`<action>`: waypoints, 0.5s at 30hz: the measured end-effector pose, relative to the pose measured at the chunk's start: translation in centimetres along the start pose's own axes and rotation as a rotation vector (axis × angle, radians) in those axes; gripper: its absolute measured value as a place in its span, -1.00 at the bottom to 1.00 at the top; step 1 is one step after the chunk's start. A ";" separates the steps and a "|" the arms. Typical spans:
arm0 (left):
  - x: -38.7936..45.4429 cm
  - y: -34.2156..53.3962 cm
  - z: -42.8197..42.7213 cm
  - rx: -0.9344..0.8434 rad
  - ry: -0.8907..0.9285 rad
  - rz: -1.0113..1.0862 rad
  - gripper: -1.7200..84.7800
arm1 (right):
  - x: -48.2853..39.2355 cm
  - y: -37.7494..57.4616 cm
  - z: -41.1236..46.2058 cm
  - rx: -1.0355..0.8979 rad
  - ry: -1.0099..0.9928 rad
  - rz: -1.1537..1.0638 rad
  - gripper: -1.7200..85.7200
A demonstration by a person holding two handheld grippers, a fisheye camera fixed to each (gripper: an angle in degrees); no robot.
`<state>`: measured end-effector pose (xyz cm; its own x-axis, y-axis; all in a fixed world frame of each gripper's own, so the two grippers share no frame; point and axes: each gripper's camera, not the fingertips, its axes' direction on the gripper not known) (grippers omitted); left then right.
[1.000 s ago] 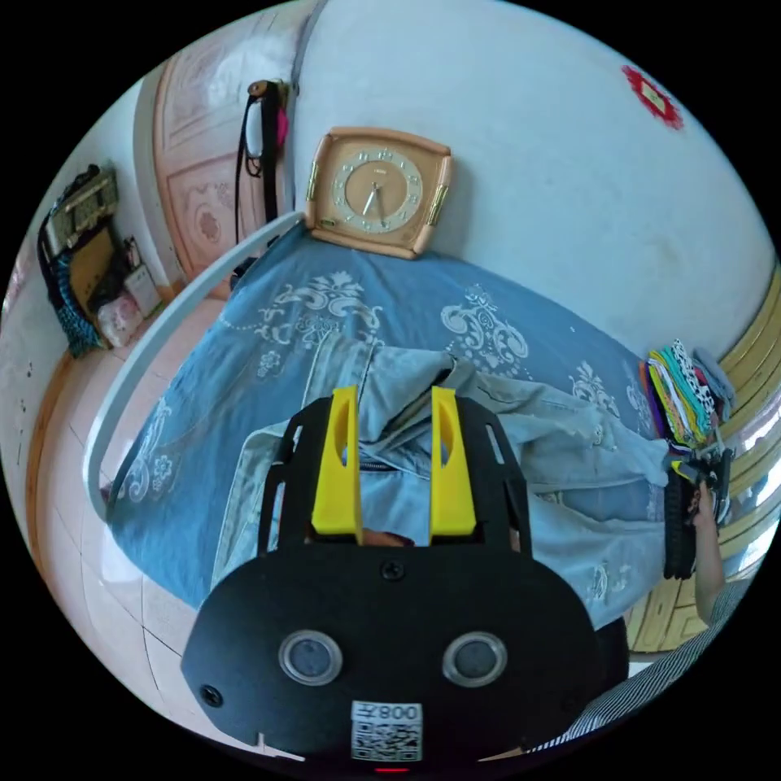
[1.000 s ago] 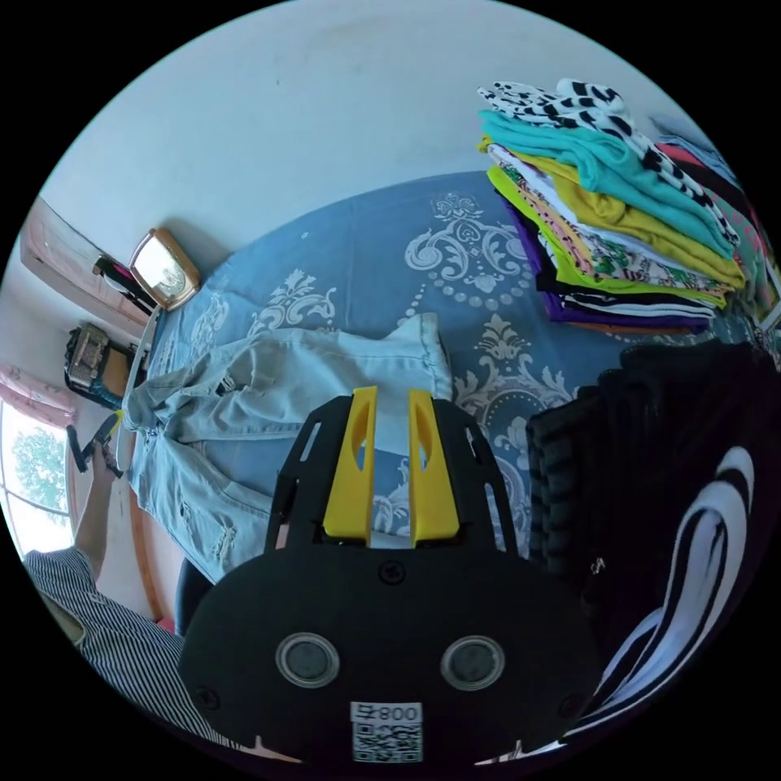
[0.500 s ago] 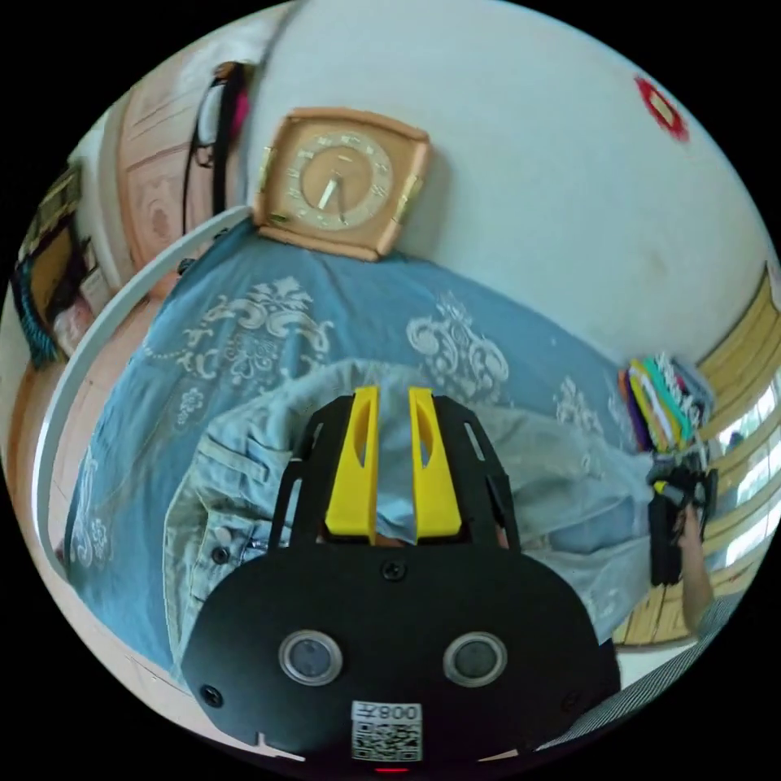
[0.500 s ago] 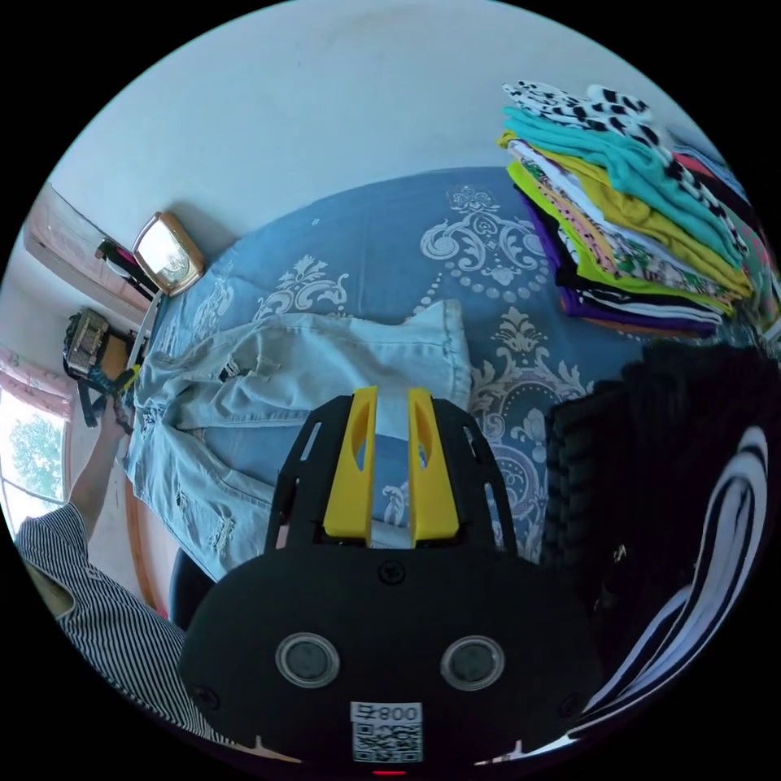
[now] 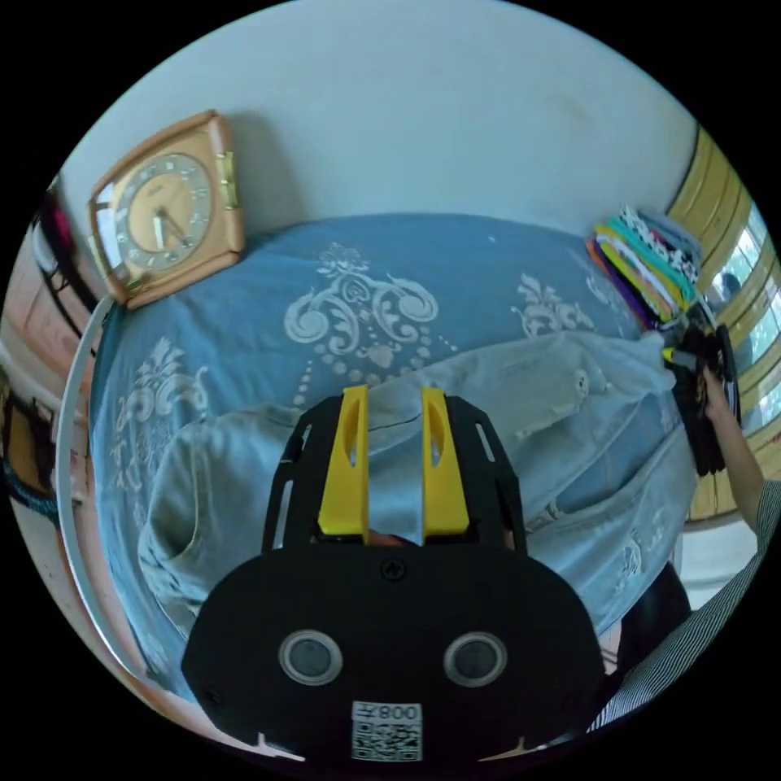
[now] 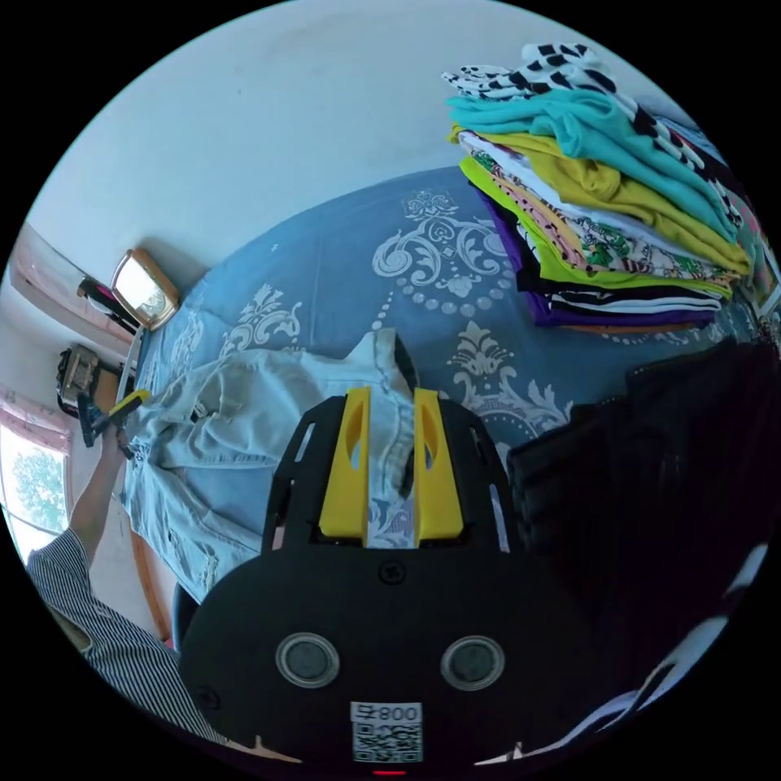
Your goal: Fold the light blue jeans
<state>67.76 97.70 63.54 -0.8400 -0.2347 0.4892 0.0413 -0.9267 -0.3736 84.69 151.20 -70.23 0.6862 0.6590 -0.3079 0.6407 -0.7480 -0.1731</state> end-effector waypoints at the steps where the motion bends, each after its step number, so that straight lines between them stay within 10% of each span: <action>1: 0.7 -0.8 1.6 -0.069 -0.026 0.035 -0.79 | 0.2 -0.5 0.2 -0.001 -0.016 0.009 -0.77; 5: 1.8 -1.5 5.7 -0.260 -0.102 0.050 -0.91 | 0.5 -1.5 1.0 -0.062 -0.031 0.018 -0.82; 15: 2.9 1.6 -1.7 0.001 0.033 -0.016 -0.96 | -2.5 -0.5 -9.3 0.085 -0.331 -0.105 -0.92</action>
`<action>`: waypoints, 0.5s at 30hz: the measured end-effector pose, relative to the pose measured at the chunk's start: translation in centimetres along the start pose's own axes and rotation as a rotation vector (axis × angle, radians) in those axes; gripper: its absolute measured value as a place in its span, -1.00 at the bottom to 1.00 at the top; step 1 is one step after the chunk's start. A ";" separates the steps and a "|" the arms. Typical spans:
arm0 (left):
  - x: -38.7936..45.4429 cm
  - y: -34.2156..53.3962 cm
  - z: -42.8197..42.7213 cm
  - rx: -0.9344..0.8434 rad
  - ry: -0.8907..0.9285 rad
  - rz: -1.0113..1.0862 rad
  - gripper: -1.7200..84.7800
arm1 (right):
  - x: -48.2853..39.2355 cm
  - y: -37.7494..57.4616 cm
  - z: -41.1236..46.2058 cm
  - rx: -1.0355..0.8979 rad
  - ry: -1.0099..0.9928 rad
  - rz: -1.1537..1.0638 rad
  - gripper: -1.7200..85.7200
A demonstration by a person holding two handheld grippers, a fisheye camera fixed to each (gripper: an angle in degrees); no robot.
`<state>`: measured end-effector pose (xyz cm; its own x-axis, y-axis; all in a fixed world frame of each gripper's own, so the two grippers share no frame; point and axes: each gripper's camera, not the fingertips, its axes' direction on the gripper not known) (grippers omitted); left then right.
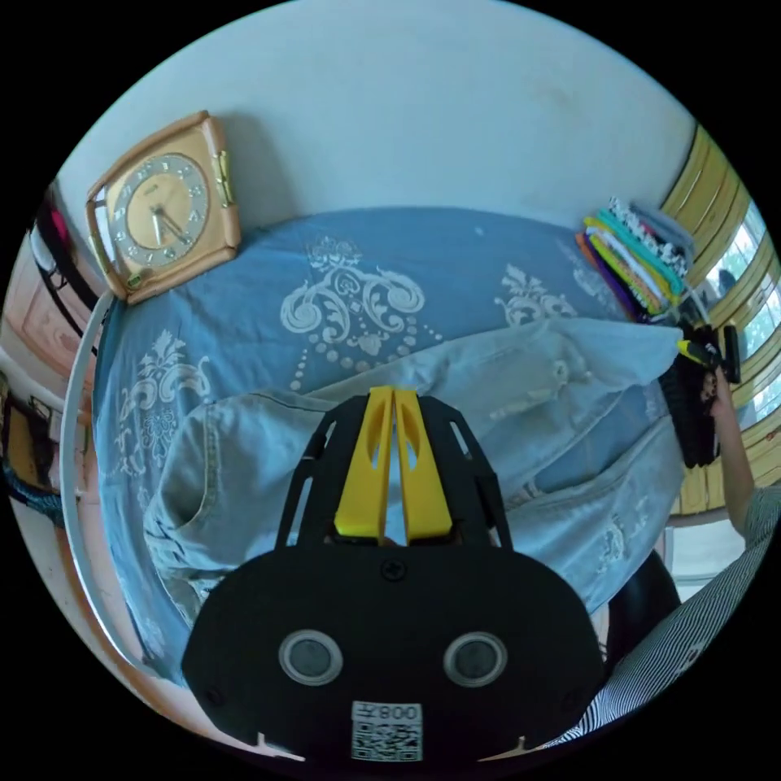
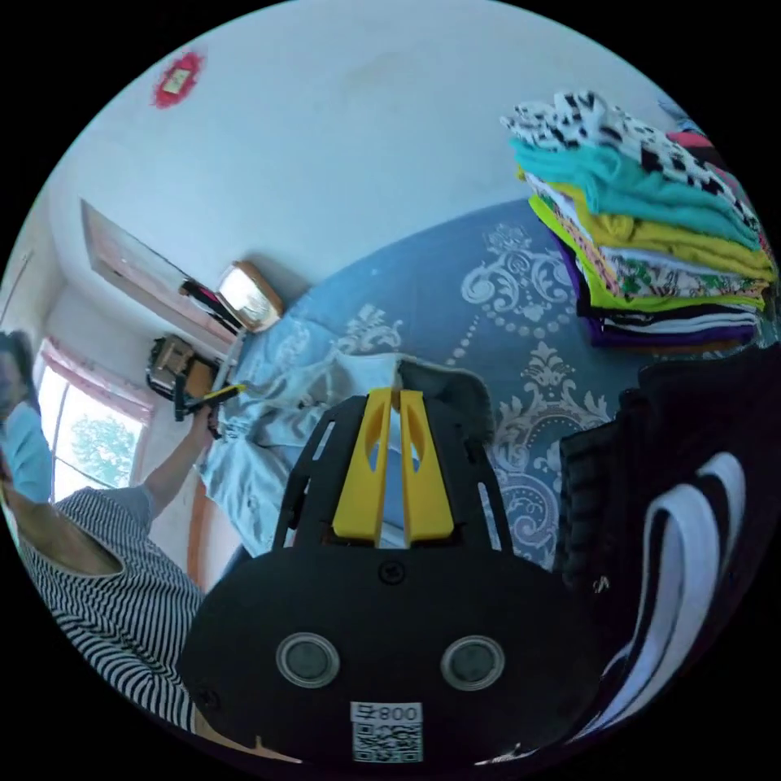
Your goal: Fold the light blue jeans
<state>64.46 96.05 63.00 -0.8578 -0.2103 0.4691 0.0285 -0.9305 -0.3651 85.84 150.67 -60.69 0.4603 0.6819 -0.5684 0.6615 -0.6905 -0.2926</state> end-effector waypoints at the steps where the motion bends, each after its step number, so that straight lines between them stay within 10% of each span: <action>1: -0.3 0.4 -1.3 0.041 0.019 -0.016 -0.96 | -1.4 -0.3 -1.9 0.044 -0.033 -0.024 -0.92; 15: 2.4 0.3 1.7 0.033 0.086 0.004 -0.95 | -2.2 -18.5 2.7 -0.239 0.391 0.206 -0.94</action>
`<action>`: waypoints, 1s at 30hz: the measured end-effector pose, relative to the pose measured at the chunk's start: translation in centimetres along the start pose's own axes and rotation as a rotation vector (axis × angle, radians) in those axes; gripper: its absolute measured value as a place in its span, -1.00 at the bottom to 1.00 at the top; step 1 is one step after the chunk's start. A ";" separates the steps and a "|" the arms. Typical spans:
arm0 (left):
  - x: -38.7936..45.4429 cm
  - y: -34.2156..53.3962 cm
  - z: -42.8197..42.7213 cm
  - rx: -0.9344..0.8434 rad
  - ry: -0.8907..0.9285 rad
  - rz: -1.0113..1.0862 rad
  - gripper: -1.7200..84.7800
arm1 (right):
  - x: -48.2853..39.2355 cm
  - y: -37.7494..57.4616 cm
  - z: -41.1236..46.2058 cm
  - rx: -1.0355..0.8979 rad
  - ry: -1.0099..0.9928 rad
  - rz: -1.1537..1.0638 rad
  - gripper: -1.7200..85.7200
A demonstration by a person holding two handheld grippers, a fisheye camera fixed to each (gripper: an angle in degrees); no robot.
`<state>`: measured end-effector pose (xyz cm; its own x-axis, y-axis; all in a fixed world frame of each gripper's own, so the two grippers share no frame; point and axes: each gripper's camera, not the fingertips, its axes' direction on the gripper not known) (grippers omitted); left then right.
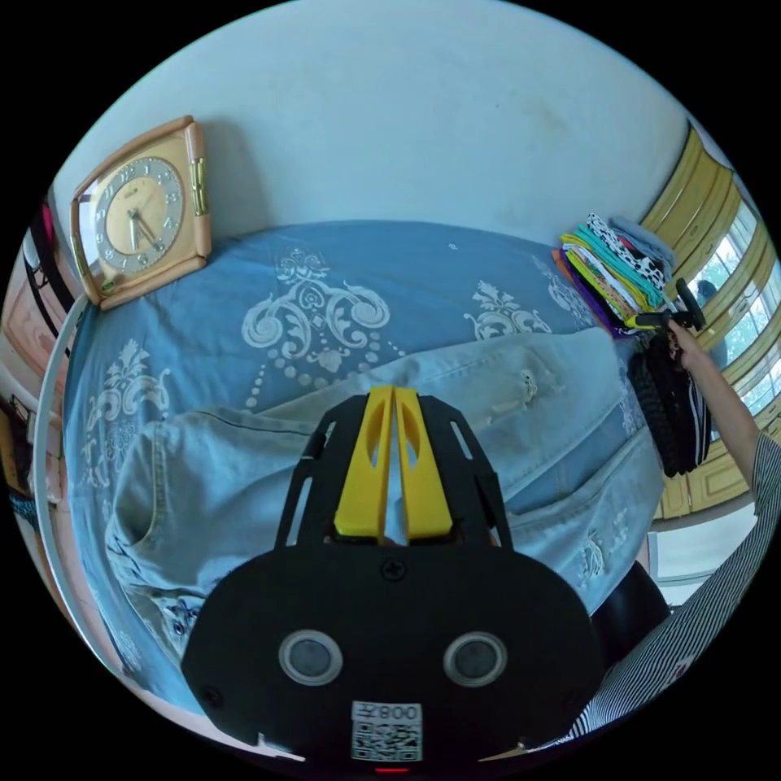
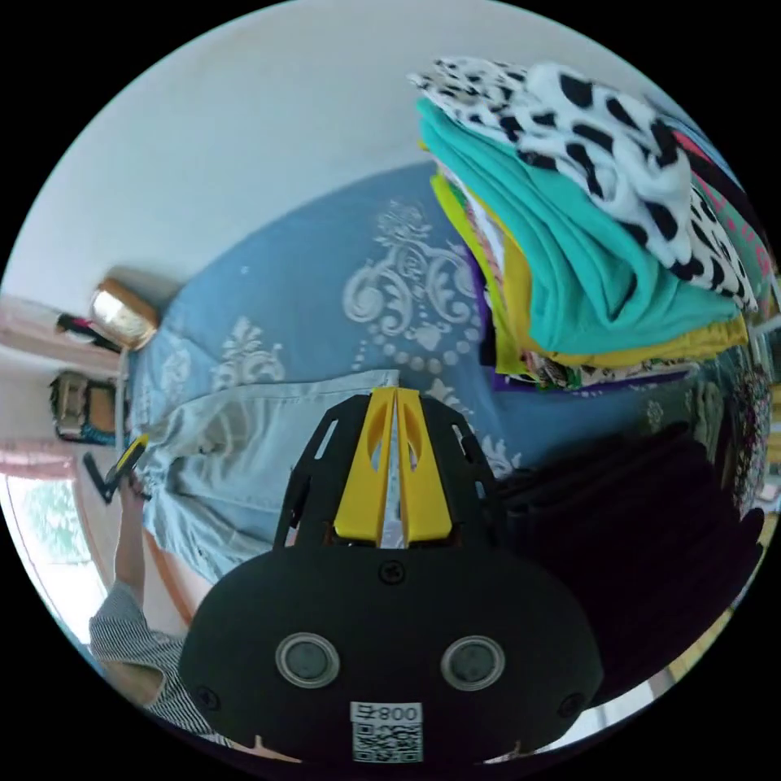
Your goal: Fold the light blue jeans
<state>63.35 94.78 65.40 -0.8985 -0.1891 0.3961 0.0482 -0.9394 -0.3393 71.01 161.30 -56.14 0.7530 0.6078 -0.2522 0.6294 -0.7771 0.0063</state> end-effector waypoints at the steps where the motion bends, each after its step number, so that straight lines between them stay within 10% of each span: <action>1: 0.2 0.4 0.3 -0.006 0.006 0.005 -0.94 | -0.8 -0.4 -0.1 0.017 0.009 0.007 -0.94; 9: 0.1 5.2 -0.2 -0.033 0.116 0.031 -0.79 | -12.2 5.9 -0.9 0.064 0.018 -0.344 -0.79; 16: 2.9 6.9 3.7 -0.261 -0.045 0.192 -0.80 | -22.4 8.0 4.4 -0.166 0.424 -0.713 -0.75; 30: 0.5 7.1 0.1 -0.193 0.153 0.128 -0.93 | -27.5 3.2 -0.8 -0.219 0.443 -0.711 -0.95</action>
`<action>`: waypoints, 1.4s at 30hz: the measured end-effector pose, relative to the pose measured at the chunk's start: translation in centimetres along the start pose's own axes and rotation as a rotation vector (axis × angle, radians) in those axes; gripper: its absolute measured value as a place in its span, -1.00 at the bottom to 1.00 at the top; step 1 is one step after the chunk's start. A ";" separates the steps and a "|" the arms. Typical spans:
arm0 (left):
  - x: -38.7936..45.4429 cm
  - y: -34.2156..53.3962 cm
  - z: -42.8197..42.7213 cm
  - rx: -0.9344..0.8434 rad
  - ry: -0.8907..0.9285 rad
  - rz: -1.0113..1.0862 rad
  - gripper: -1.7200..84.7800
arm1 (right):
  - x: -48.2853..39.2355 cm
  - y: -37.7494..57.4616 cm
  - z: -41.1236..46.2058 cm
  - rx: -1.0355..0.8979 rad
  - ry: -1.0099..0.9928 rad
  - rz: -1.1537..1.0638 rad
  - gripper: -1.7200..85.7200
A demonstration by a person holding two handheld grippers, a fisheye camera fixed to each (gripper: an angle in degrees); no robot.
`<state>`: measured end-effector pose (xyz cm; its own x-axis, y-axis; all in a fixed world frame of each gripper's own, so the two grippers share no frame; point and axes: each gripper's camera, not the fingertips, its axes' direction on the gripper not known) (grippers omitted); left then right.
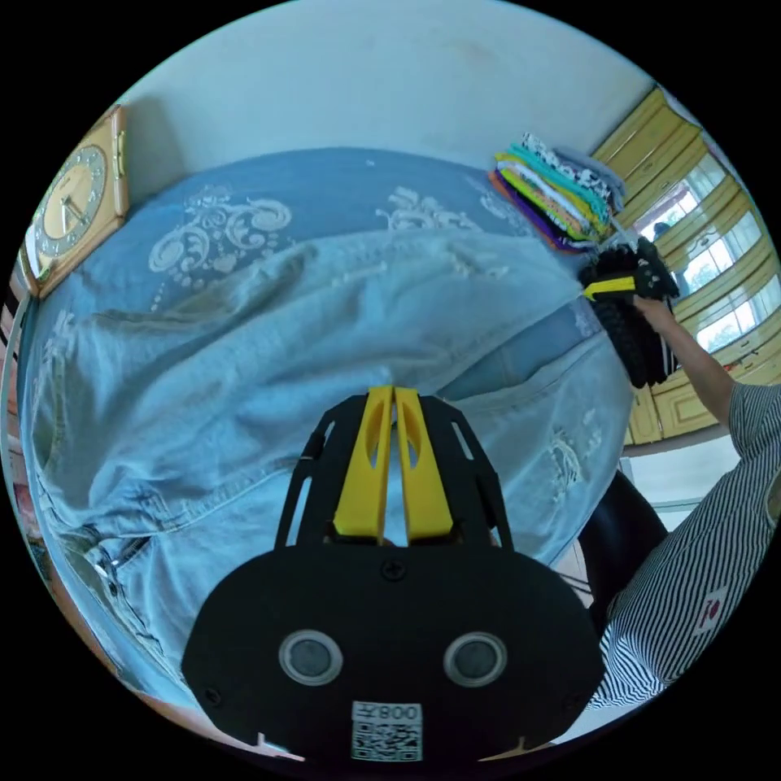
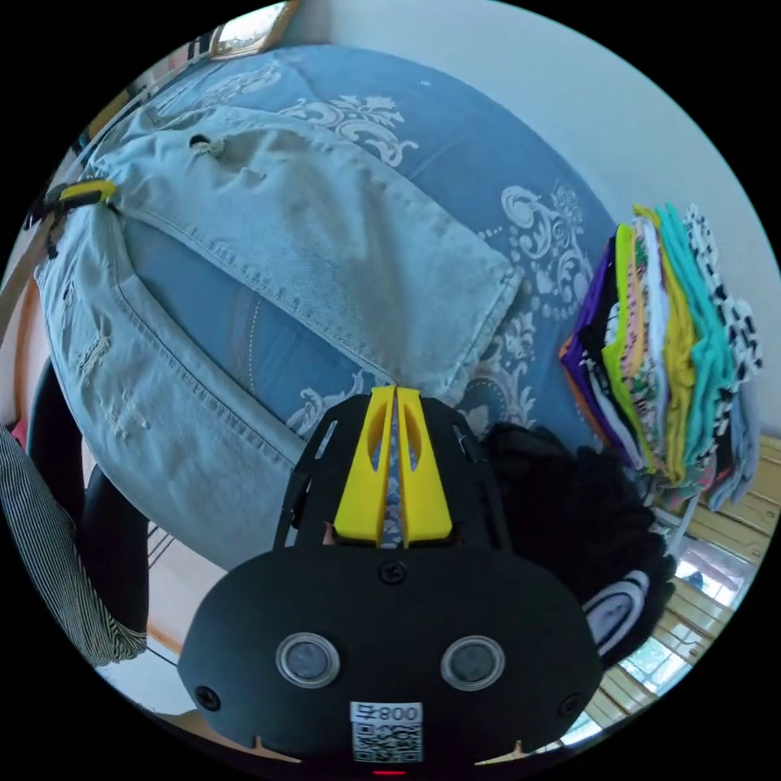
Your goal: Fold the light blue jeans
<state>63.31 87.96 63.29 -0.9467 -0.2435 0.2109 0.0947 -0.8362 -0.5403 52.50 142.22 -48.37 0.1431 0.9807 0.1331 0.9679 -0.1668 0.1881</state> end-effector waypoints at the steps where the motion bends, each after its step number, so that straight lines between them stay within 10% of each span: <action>1: -0.6 0.4 1.0 -0.053 0.002 -0.020 -0.92 | 0.2 -0.3 1.2 -0.035 -0.042 0.018 -0.95; 8: -4.6 2.5 -5.5 0.170 0.063 -0.063 -0.81 | 1.6 -0.6 -0.8 -0.034 -0.053 0.134 -0.95; 18: -19.7 1.8 -15.8 0.218 -0.400 -0.391 -0.73 | 3.1 -11.2 -5.7 0.203 -0.107 0.123 -0.87; 25: -30.7 2.6 -15.8 0.150 -0.148 -0.675 -0.79 | 3.9 -17.1 -3.1 0.141 -0.199 0.154 -0.85; 29: -31.3 2.9 -14.3 0.074 -0.098 -0.641 -0.92 | 4.0 -17.3 -2.3 0.131 -0.211 0.189 -0.86; 35: -28.8 5.5 -21.3 0.431 -0.105 -0.533 -0.92 | 4.5 -15.9 -1.5 0.160 -0.246 0.219 -0.86; 42: -30.4 2.0 -19.2 0.129 -0.130 -0.441 -0.69 | 2.4 -14.7 -0.7 0.173 -0.134 0.188 -0.88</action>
<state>86.38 103.14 40.22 -0.8597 0.0957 0.5018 -0.2621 -0.9258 -0.2725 38.46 147.01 -50.18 0.3384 0.9408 0.0178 0.9410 -0.3385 0.0021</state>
